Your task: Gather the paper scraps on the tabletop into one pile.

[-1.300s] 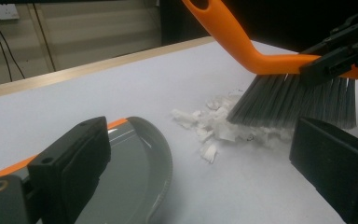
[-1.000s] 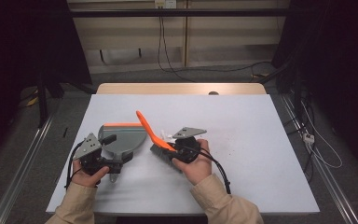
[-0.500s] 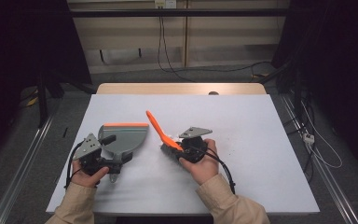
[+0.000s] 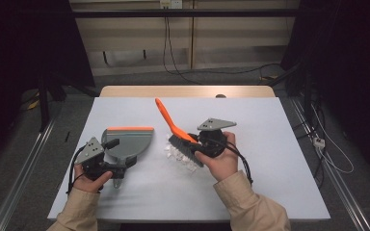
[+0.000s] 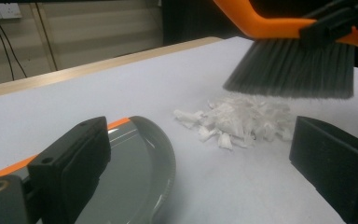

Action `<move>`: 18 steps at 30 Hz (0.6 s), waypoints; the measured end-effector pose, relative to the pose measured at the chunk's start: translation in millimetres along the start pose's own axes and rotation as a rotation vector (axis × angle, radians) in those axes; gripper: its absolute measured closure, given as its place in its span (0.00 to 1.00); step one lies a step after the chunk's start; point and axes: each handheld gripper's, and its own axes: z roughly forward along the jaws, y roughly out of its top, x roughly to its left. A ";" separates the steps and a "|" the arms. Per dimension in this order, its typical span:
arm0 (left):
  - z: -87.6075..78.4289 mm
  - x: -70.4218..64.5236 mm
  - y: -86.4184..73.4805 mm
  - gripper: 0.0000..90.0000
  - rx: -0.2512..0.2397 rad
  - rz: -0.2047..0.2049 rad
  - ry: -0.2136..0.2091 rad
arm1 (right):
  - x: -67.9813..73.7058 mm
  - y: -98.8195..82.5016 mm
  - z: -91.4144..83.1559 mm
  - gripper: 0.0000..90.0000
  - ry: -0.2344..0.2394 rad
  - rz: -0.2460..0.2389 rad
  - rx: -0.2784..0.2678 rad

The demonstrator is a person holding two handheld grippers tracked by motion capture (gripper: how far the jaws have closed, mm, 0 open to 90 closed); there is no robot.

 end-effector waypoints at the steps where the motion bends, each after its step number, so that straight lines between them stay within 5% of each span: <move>1: -0.2 0.1 0.0 0.05 -0.001 0.000 0.001 | -5.1 2.1 1.1 0.79 -0.002 -0.007 -0.003; 7: -0.6 0.8 0.0 0.05 -0.003 -0.010 0.007 | -40.8 9.9 17.5 0.79 0.028 -0.050 -0.005; 12: -2.4 2.6 0.3 0.05 -0.005 -0.015 0.021 | -66.4 9.4 34.9 0.79 0.104 -0.071 -0.028; 18: -6.3 3.9 -1.4 0.05 0.002 -0.032 0.041 | -85.7 10.3 51.7 0.79 0.141 -0.125 -0.028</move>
